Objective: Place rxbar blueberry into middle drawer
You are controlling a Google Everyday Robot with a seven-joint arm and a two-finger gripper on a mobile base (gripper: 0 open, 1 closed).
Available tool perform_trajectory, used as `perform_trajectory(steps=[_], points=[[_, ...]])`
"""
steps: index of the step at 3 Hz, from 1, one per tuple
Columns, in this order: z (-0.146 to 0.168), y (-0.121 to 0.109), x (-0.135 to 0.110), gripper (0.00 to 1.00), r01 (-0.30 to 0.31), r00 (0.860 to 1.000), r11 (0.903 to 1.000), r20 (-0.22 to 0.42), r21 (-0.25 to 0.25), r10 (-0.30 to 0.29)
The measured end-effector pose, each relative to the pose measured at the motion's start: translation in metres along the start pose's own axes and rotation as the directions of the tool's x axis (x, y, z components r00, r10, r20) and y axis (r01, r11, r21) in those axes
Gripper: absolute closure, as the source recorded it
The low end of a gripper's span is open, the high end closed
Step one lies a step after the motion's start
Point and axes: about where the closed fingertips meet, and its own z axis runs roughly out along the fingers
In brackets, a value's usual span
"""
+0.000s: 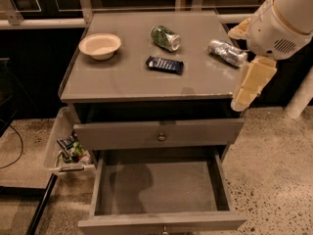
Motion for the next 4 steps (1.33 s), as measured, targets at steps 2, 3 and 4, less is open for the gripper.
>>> perform_trajectory(steps=[2,3,4], points=[[0.026,-0.027,-0.032,0.00,-0.027,0.992,0.9993,0.120,0.025,0.024],[0.045,-0.047,-0.055,0.00,-0.024,0.982,0.9990,0.190,0.036,0.017],[0.044,-0.046,-0.055,0.00,-0.026,0.981,0.9990,0.191,0.036,0.018]])
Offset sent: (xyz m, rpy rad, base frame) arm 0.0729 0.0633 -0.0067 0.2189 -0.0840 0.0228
